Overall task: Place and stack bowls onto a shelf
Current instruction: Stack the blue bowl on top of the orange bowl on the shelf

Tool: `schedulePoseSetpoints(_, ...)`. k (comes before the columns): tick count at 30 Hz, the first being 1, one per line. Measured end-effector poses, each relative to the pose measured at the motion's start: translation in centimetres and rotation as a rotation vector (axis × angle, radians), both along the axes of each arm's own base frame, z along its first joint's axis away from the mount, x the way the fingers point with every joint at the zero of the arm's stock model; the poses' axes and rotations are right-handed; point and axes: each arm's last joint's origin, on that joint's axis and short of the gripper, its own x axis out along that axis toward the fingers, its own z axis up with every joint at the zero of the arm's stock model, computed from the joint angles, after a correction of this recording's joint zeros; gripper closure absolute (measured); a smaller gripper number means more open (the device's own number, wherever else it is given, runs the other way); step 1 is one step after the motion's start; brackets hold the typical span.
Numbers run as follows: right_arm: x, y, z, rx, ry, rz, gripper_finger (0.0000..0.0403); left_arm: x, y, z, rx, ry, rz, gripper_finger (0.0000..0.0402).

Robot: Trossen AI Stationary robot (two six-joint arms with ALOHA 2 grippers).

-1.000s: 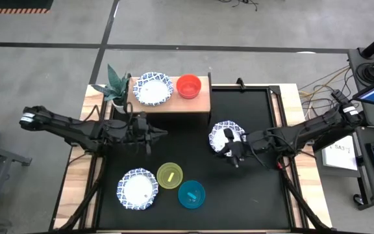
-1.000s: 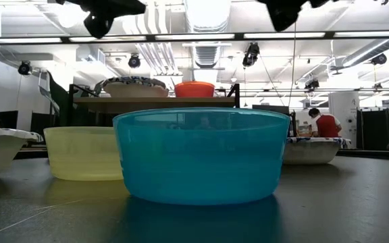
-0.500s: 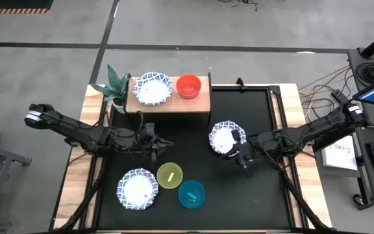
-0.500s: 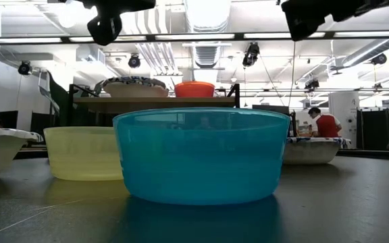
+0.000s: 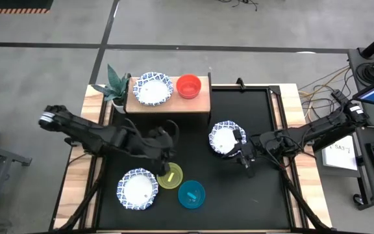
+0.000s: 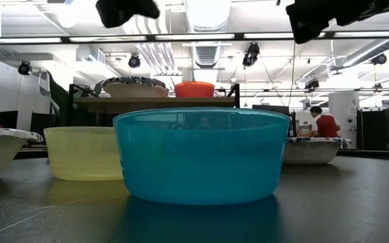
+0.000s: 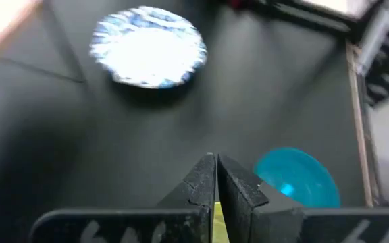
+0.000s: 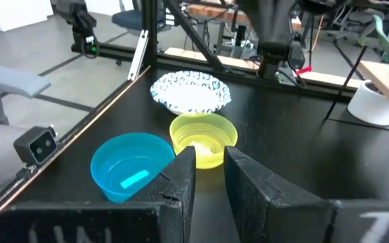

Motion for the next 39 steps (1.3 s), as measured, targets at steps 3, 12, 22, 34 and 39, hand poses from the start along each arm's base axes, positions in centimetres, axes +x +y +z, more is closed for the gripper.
schedulePoseSetpoints(3,0.0,0.0,0.1,-0.005,-0.004,0.001,0.0333,1.8,-1.3,-0.4,-0.001,0.1,-0.089,0.0402)
schedulePoseSetpoints(12,-0.5,-0.1,0.6,-0.025,-0.04,0.013,0.0339,5.8,-4.7,-1.8,0.12,0.301,-0.228,0.0402)
schedulePoseSetpoints(22,-1.8,-0.2,2.0,0.022,-0.11,0.12,0.0334,8.2,-5.6,-3.9,0.163,0.284,-0.19,0.0402)
schedulePoseSetpoints(34,-3.4,-0.2,2.3,0.007,-0.11,0.145,0.0339,10.0,-6.8,-7.7,0.078,0.332,-0.163,0.0371)
schedulePoseSetpoints(39,-3.5,-0.3,2.3,0.007,-0.099,0.145,0.0335,10.8,-7.1,-9.4,0.062,0.351,-0.175,0.03)
